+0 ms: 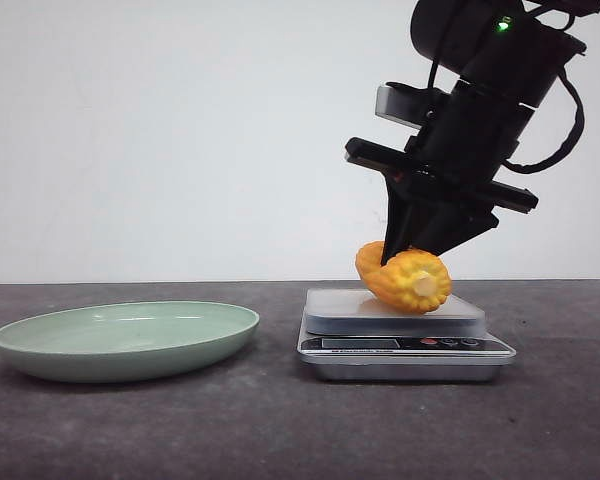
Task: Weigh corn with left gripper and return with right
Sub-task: 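Lower the right gripper onto the corn on the scale and close it, then lift the corn with the right gripper and carry it to the plate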
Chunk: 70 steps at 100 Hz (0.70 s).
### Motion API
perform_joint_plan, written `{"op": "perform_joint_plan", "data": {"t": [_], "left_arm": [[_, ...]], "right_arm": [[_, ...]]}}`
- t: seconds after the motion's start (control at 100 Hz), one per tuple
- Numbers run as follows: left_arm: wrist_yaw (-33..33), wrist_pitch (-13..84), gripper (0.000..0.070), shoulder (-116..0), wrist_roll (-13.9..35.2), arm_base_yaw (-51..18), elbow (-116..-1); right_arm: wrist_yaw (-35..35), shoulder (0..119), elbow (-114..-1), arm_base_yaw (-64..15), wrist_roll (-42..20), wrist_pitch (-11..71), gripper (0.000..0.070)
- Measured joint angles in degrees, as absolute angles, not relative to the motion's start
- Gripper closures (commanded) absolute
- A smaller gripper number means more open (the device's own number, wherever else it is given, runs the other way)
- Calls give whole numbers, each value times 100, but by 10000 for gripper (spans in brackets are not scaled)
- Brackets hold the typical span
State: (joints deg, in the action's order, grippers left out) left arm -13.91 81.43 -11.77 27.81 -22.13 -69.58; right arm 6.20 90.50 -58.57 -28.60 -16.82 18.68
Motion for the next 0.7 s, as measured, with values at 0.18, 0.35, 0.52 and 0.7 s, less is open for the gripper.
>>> {"op": "perform_joint_plan", "data": {"t": [0.18, 0.35, 0.52, 0.7], "left_arm": [[-1391, 8143, 237, -1177, 2779, -2213, -6958], [-1389, 8143, 237, -1177, 2755, -2213, -6958], [-1389, 7850, 237, -1177, 2727, -2213, -6956], [-1391, 7817, 237, -1177, 2694, -2213, -6956]], "right_arm": [[611, 8232, -5972, -2930, -1680, 2128, 700], [725, 7697, -6816, -3369, -1680, 2386, 700], [458, 8088, -7651, -4121, -1693, 2565, 700], [314, 9074, -8361, -4740, -1820, 2565, 700]]}}
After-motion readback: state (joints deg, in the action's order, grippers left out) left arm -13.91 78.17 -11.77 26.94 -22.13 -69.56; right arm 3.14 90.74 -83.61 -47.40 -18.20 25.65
